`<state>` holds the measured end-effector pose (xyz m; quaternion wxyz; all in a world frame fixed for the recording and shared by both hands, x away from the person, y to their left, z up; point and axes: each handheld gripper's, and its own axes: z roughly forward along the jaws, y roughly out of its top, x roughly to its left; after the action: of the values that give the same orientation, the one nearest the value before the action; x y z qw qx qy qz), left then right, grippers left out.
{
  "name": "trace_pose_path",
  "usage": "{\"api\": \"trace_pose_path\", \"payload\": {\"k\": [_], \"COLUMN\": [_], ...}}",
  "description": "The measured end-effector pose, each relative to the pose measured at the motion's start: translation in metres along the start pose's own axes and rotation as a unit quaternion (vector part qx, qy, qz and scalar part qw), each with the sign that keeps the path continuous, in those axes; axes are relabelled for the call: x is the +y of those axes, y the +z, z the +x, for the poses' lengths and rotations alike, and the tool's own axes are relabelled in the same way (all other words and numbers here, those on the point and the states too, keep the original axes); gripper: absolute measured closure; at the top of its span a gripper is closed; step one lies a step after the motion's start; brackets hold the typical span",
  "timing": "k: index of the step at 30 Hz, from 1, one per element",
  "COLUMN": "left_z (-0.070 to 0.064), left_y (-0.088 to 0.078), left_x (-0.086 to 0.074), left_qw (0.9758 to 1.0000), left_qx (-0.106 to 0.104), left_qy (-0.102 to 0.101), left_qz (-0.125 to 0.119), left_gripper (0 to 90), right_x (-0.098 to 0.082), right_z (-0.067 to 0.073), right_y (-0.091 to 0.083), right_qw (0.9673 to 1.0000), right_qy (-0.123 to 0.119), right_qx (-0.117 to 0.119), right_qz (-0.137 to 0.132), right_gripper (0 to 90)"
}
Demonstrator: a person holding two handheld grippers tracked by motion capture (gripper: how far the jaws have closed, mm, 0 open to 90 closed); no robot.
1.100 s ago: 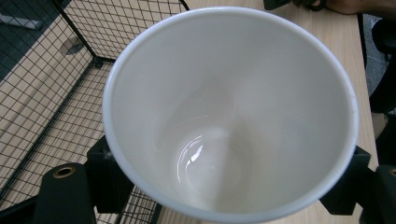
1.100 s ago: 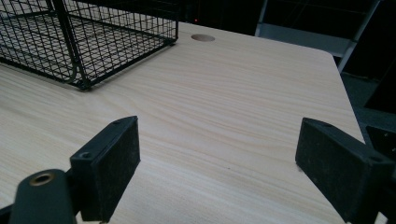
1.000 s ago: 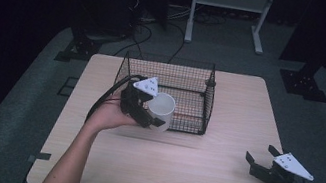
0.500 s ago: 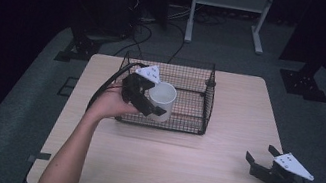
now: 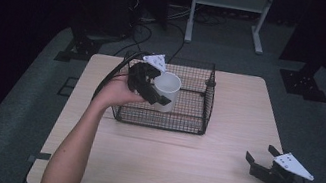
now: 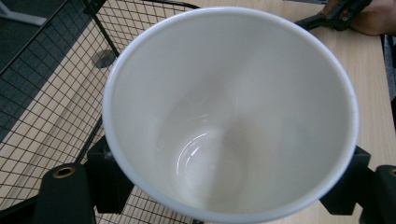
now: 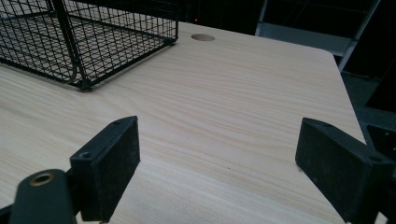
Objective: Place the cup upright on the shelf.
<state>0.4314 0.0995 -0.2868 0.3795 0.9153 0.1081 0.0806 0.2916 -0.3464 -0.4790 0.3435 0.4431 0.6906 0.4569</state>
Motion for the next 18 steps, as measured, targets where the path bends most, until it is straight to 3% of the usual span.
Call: {"api": "trace_pose_path", "payload": {"k": [8, 18], "left_z": [0.013, 0.029], "left_y": [0.005, 0.024], "left_x": [0.0, -0.006], "left_qw": [0.9999, 0.9995], "left_qx": [0.002, 0.003], "left_qy": [-0.01, -0.028], "left_qz": [-0.001, 0.01], "left_gripper": [21.1, 21.1], "right_x": [0.0, 0.0], "right_z": [0.0, 0.0], "right_y": [0.0, 0.0], "right_qw": [1.0, 1.0], "right_qy": [0.0, 0.002], "right_qx": [0.0, 0.001], "right_qz": [0.0, 0.0], "right_gripper": [13.1, 13.0]}}
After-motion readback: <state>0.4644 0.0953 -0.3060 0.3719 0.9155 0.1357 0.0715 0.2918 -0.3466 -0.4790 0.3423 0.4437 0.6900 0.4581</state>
